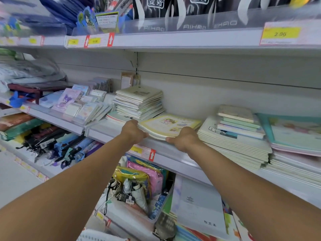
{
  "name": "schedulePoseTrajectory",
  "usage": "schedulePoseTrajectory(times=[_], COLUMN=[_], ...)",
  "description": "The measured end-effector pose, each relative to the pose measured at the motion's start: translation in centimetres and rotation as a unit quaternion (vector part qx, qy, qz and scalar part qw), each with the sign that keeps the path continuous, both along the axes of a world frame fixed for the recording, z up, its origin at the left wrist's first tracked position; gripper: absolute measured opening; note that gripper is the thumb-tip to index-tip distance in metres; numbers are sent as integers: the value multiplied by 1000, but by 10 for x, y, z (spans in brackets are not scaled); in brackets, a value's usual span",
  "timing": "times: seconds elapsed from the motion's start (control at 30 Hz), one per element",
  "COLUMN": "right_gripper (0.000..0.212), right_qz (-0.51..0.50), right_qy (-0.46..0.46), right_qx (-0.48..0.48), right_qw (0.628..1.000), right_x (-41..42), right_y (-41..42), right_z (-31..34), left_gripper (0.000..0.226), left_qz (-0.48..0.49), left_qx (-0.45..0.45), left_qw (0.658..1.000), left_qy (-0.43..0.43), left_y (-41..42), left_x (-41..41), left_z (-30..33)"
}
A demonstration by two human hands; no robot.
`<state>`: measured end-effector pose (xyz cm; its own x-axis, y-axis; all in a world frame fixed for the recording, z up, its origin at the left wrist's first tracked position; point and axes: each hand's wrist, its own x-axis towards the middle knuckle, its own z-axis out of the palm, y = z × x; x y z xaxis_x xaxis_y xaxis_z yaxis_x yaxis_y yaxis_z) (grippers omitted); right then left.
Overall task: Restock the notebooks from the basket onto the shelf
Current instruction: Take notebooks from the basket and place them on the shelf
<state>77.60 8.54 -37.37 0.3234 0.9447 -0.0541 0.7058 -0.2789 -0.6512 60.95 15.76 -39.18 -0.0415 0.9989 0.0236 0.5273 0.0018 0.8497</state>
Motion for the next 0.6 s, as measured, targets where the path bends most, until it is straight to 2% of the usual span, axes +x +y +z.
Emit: schedulePoseTrajectory(times=[0.03,0.13,0.27,0.37,0.47,0.6], right_gripper=[72,77,31,22,21,27], right_qz=[3,-10,5,10,17,23], right_qy=[-37,-58,-125,-154,-204,-256], right_qx=[2,7,31,39,35,31], right_qw=[999,998,992,987,978,966], right_x=[1,3,6,7,7,8], right_y=[2,6,10,11,9,9], right_z=[-1,-10,-17,-19,-17,-14], left_gripper=[74,69,56,37,41,32], left_qz=[2,-2,-7,-15,-18,-87], left_qx=[12,37,56,76,74,77], left_qw=[999,984,968,961,956,965], left_qy=[52,173,243,264,283,237], left_y=[5,14,19,19,19,17], left_x=[2,10,17,24,31,31], left_z=[1,4,-2,-10,-9,-5])
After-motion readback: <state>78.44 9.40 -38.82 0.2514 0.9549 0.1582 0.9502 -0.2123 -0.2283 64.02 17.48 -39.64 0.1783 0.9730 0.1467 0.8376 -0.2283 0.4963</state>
